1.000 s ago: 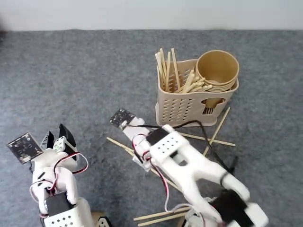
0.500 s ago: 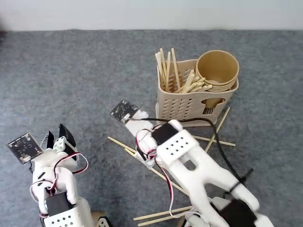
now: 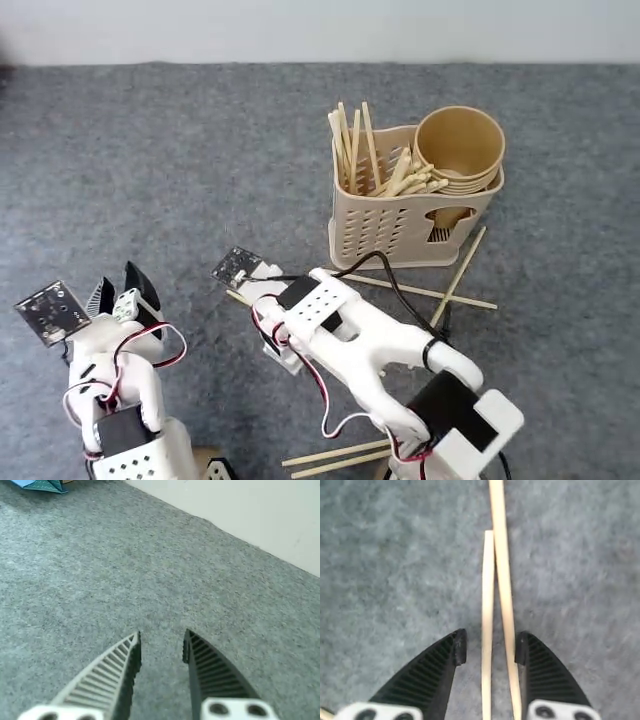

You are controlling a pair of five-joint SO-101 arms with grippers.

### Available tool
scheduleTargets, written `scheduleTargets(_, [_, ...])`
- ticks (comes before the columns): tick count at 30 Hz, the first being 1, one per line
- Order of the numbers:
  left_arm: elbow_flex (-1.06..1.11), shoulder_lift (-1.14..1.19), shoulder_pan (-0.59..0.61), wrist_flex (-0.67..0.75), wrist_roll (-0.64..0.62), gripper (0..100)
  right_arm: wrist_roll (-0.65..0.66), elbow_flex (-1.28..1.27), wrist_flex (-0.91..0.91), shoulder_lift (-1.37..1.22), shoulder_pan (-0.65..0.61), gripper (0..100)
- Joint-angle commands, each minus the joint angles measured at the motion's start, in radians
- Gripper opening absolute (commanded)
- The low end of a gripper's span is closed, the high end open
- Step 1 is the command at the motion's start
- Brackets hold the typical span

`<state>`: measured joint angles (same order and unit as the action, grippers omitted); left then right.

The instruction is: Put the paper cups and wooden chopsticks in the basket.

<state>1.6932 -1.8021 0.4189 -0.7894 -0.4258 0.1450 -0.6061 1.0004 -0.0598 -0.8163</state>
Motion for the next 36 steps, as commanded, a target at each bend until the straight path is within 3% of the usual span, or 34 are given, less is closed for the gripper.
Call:
scheduleTargets(1, [-0.01,-0.02,0.009,-0.005,-0.006,14,-0.002,0.051,-0.025,-0.022,0.024,15.8])
scheduleTargets(6, [-0.01,-0.02,0.009,-0.005,-0.006,14,0.003,0.051,-0.027,-0.024,0.065,0.5])
scheduleTargets(15, [-0.01,-0.02,0.009,-0.006,-0.006,14,0.077,0.049,-0.001,0.028,0.15,0.8])
scheduleTargets(28, [-0.01,-0.02,0.009,-0.006,-0.006,14,0.13,0.058,0.186,0.549,0.159,0.8])
scheduleTargets(36, [-0.01,-0.02,0.009,-0.006,-0.006,14,0.124,0.334,0.302,0.737,0.196,0.8])
